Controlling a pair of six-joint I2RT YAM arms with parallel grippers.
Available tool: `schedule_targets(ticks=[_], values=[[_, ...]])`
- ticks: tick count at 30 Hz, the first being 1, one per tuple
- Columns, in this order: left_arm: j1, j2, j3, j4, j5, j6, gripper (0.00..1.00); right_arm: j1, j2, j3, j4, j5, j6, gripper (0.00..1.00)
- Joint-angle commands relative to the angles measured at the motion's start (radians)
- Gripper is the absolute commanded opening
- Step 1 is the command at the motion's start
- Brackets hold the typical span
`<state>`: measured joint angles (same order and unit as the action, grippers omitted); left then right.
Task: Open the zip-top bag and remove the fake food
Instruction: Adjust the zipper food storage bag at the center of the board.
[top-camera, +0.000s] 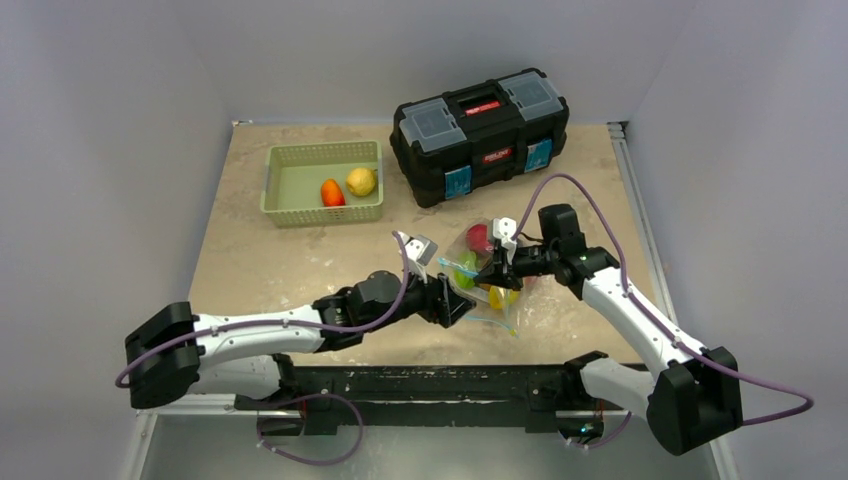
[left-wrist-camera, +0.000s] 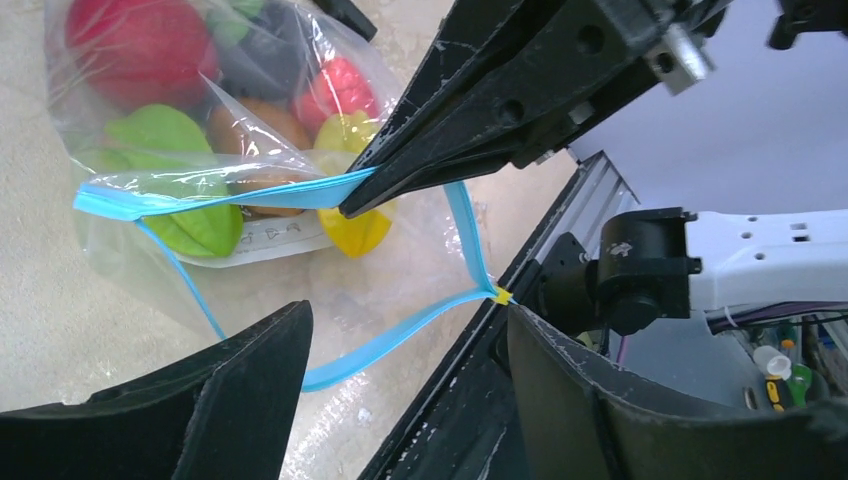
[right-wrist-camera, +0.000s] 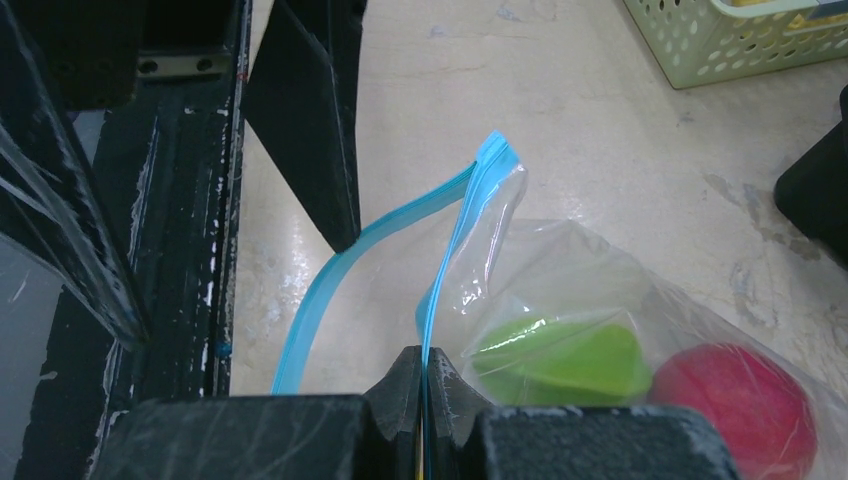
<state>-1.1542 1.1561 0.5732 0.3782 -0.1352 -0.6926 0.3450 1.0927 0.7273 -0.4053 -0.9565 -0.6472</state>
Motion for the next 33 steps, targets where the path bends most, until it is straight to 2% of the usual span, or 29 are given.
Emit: schedule_targets(ticks=[1, 10, 24, 27, 33], values=[[-0.009, 0.082, 0.061, 0.042, -0.011, -0.018, 0.69, 0.006, -0.017, 0.034, 0.011, -0.016, 0.0, 0.0], [-0.01, 0.158, 0.109, -0.022, -0.058, 0.013, 0.66, 0.008, -0.017, 0.034, 0.01, -0.015, -0.002, 0.02], [-0.01, 0.251, 0.149, -0.015, -0.082, 0.06, 0.65, 0.007, -0.026, 0.037, -0.002, -0.002, -0.013, 0.09], [-0.01, 0.263, 0.153, -0.012, -0.091, 0.064, 0.65, 0.007, -0.026, 0.038, -0.006, -0.002, -0.017, 0.13], [-0.01, 0.288, 0.159, -0.006, -0.104, 0.077, 0.66, 0.006, -0.034, 0.046, -0.034, -0.017, -0.045, 0.28]])
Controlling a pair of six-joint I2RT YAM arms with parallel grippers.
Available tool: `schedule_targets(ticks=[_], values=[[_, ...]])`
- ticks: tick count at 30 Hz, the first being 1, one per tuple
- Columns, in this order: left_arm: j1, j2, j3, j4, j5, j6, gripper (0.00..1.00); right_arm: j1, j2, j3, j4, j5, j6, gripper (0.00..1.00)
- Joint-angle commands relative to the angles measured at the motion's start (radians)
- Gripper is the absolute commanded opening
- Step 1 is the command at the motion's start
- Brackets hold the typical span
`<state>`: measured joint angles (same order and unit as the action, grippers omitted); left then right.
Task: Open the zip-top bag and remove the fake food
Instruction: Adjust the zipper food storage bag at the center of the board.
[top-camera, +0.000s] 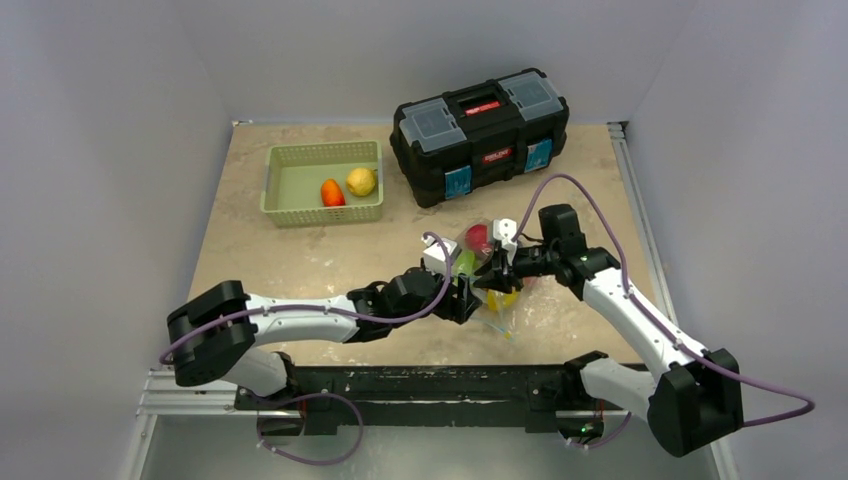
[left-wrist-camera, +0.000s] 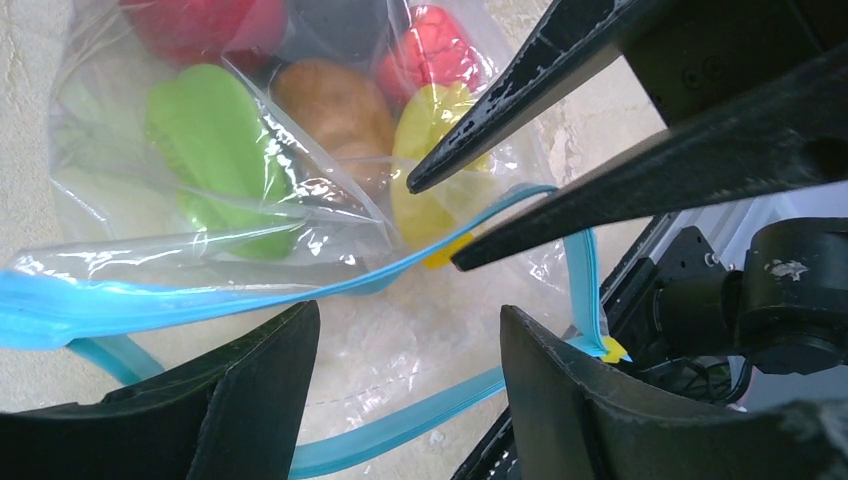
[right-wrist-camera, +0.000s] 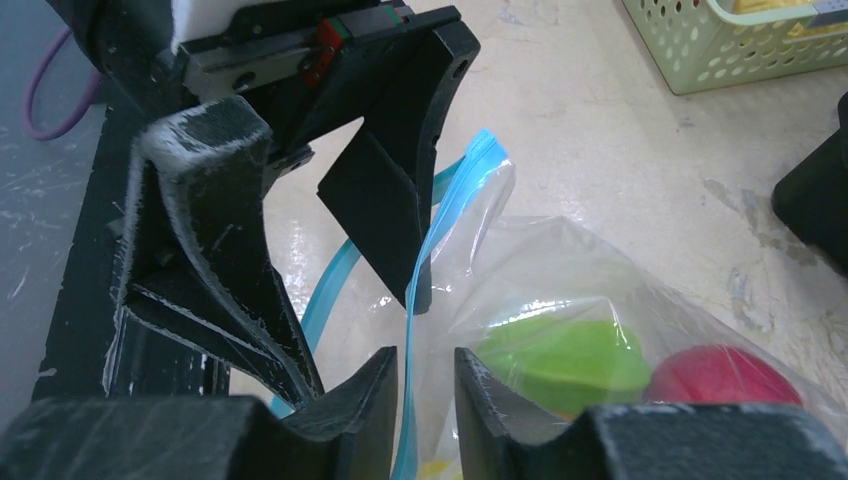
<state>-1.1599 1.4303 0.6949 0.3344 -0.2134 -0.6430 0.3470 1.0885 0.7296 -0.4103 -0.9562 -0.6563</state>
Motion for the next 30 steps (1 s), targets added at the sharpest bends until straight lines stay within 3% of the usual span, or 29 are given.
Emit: schedule_targets(ticks=[1, 5, 15, 22, 30], values=[[-0.004, 0.017, 0.037, 0.039, -0.028, 0.027, 0.66, 0.004, -0.031, 0.045, -0.033, -0.019, -0.04, 0.29], [-0.004, 0.025, 0.034, 0.049, -0.033, 0.031, 0.66, 0.003, -0.03, 0.051, -0.05, -0.027, -0.056, 0.32], [-0.003, 0.038, 0.027, 0.059, -0.052, 0.042, 0.66, -0.026, -0.046, 0.095, -0.183, -0.098, -0.176, 0.52], [-0.001, 0.028, -0.01, 0.089, -0.089, 0.047, 0.66, -0.065, -0.052, 0.112, -0.195, -0.155, -0.181, 0.53], [0.004, 0.011, -0.069, 0.135, -0.08, 0.06, 0.61, -0.093, -0.061, 0.089, -0.063, -0.04, -0.039, 0.52]])
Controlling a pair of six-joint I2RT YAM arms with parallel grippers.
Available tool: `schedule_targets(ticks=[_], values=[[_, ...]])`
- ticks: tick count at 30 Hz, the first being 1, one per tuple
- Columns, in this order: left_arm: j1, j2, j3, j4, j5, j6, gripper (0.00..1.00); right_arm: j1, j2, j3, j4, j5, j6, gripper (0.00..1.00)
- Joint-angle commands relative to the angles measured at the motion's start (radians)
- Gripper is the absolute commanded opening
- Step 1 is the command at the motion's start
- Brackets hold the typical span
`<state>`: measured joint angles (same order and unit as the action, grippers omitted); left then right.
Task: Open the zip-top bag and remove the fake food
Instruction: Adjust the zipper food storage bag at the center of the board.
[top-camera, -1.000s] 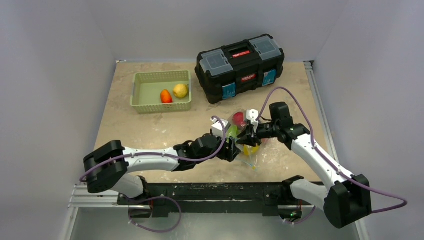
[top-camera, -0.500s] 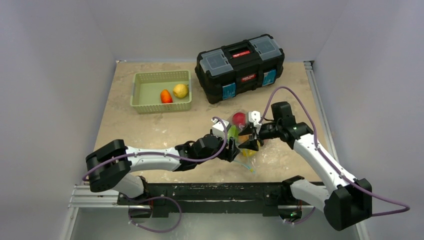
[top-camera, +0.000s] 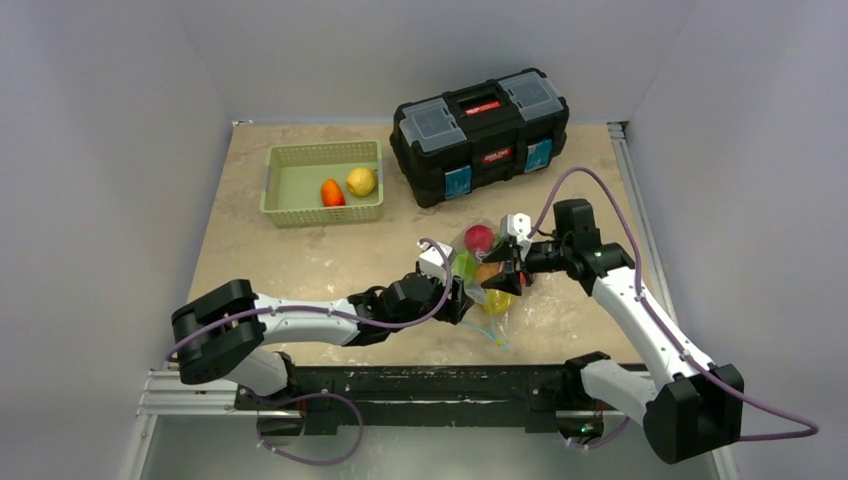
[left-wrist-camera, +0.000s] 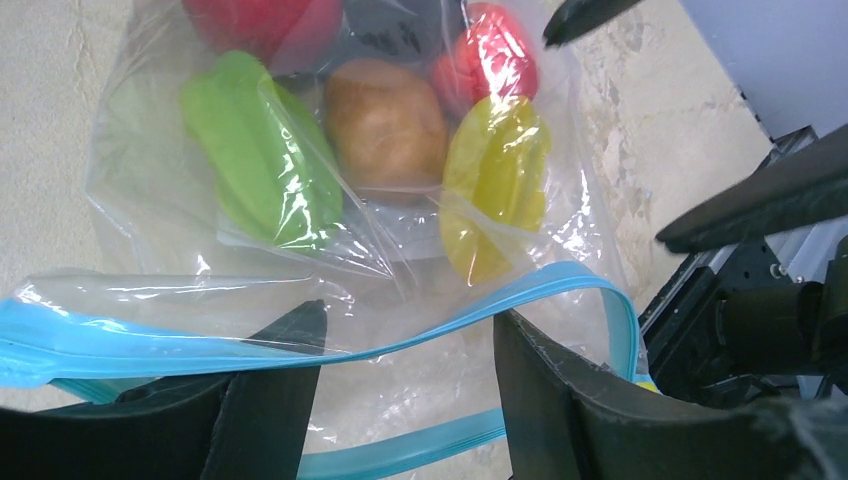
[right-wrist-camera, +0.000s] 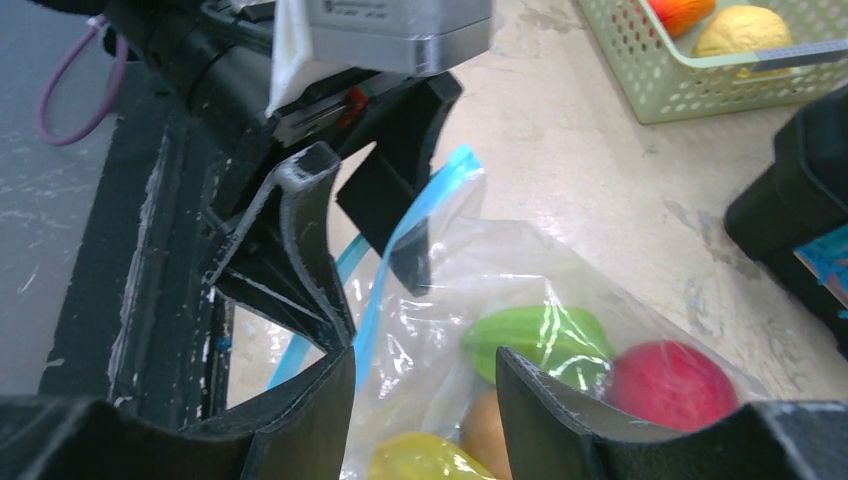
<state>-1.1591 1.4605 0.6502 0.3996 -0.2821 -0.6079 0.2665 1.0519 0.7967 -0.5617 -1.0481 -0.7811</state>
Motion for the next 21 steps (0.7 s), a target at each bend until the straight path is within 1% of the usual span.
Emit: schedule_targets(ticks=[1, 5, 11, 14, 21], values=[[0.005, -0.02, -0.03, 0.073, -0.011, 0.025, 0.6, -0.014, -0.029, 0.015, 0.109, 0.066, 0.106, 0.52], [0.009, -0.021, -0.049, 0.091, -0.011, 0.028, 0.6, -0.018, -0.026, 0.002, 0.143, 0.128, 0.141, 0.52], [0.014, -0.025, -0.078, 0.132, 0.006, 0.046, 0.6, -0.019, -0.015, -0.009, 0.179, 0.167, 0.171, 0.53], [0.018, -0.024, -0.089, 0.16, 0.041, 0.064, 0.55, -0.019, -0.011, -0.012, 0.192, 0.192, 0.182, 0.53], [0.023, -0.026, -0.106, 0.185, 0.086, 0.086, 0.55, -0.026, 0.0, -0.023, 0.251, 0.287, 0.233, 0.53]])
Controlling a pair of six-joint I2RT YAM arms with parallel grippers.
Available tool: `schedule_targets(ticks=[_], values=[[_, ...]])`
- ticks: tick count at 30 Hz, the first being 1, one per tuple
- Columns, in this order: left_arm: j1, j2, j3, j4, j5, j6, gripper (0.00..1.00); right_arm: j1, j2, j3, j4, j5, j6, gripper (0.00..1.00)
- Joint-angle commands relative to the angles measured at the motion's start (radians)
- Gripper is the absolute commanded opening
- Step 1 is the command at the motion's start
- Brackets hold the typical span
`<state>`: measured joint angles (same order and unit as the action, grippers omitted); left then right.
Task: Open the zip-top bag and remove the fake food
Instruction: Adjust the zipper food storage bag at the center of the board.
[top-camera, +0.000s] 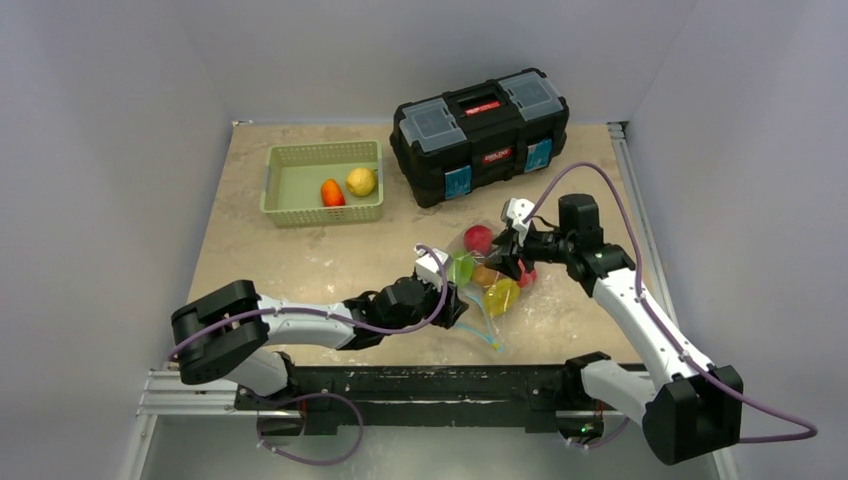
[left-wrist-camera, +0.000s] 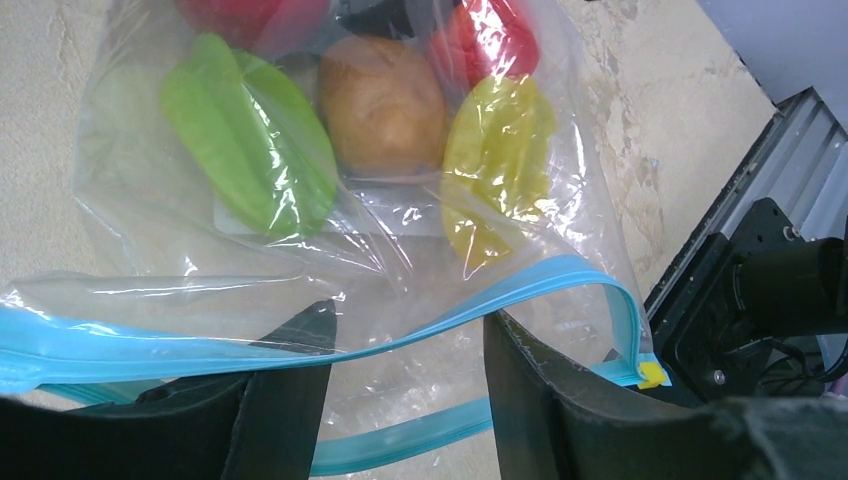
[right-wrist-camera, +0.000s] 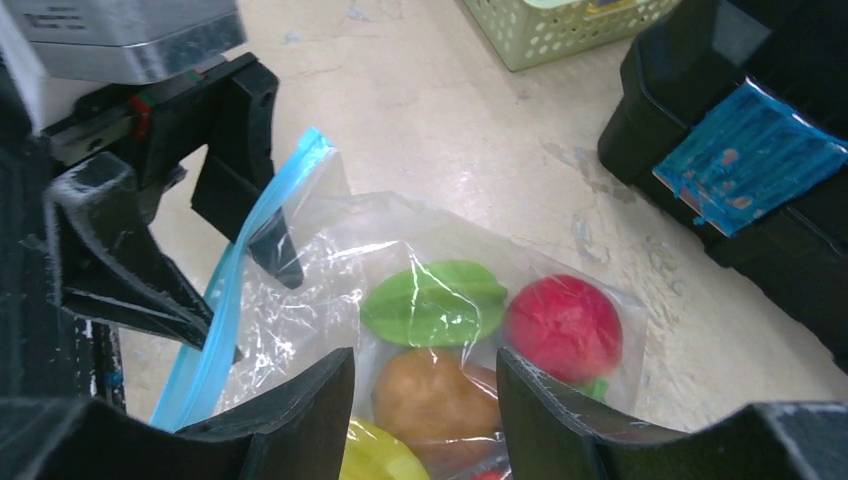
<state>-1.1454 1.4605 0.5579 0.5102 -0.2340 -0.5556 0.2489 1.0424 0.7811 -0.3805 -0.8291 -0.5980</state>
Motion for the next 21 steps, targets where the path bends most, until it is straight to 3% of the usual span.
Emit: schedule_targets(ticks=[1, 9, 21], values=[[0.011, -0.028, -0.018, 0.077, 0.043, 0.035, 0.55, -0.01, 0.012, -0.009, 0.08, 0.079, 0.065, 0.53], [0.052, -0.046, -0.071, 0.135, 0.133, 0.04, 0.53, -0.014, 0.026, -0.018, 0.095, 0.137, 0.082, 0.53], [0.062, -0.087, -0.096, 0.095, 0.124, 0.065, 0.51, -0.013, 0.117, 0.055, 0.049, 0.137, 0.003, 0.53]])
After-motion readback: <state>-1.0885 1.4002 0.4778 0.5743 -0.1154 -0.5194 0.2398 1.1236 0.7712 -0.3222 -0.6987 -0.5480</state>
